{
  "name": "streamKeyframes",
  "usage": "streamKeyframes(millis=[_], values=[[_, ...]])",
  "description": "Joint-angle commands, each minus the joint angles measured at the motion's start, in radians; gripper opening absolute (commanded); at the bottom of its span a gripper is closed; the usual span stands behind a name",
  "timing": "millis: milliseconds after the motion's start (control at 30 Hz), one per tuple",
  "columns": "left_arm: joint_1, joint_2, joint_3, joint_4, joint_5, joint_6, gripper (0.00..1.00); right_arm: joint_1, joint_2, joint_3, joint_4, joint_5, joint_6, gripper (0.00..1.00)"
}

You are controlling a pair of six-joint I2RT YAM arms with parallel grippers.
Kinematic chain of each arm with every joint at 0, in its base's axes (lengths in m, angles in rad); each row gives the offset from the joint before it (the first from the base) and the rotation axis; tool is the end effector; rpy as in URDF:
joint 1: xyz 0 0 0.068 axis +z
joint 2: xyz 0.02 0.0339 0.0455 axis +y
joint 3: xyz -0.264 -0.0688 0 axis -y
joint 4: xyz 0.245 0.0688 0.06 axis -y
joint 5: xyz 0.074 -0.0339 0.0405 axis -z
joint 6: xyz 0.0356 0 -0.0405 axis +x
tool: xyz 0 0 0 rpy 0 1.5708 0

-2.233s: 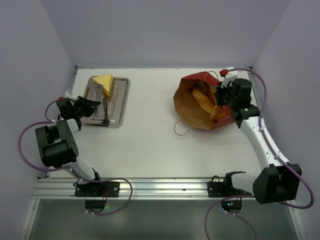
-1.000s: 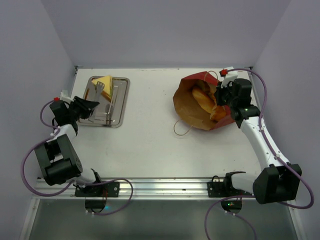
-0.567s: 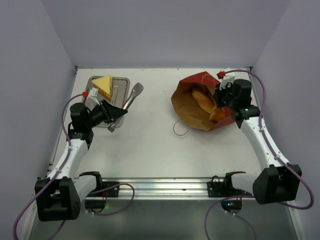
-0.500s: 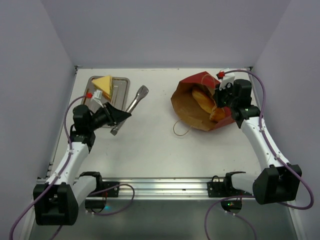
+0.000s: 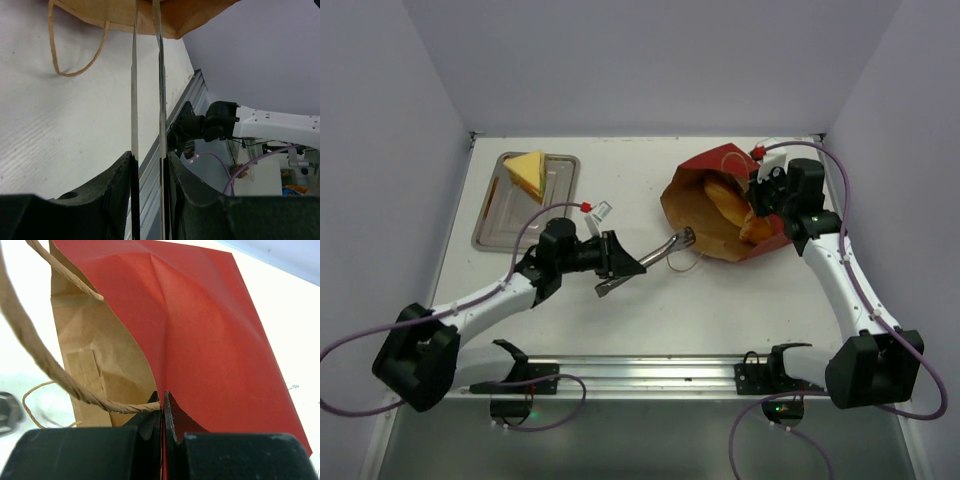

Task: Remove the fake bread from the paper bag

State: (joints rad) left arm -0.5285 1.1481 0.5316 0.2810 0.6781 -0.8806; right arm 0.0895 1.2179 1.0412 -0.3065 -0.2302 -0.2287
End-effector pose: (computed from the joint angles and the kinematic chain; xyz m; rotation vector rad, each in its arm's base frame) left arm 0.1980 -0.1415 0.2281 0.1504 2.1634 -1.5331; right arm 0.2749 0.0328 0.3267 -0.4636 1.9902 0.1494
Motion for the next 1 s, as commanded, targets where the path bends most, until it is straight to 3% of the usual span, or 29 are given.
streamKeyframes(millis=[0, 167, 500, 967], values=[[-0.068, 0.125, 0.120, 0.144, -0.049, -0.011, 0.35, -0.010, -0.009, 0.036, -0.028, -0.027, -0.018, 0.00], [-0.113, 0.271, 0.261, 0.195, -0.046, -0.001, 0.36, -0.013, -0.011, 0.033, -0.031, -0.031, -0.018, 0.00], [-0.156, 0.513, 0.496, 0.147, -0.028, 0.077, 0.42, -0.016, -0.006, 0.029, -0.028, -0.037, -0.017, 0.00], [-0.180, 0.682, 0.705, 0.000, -0.057, 0.193, 0.44, -0.020, 0.000, 0.029, -0.026, -0.050, -0.015, 0.00]])
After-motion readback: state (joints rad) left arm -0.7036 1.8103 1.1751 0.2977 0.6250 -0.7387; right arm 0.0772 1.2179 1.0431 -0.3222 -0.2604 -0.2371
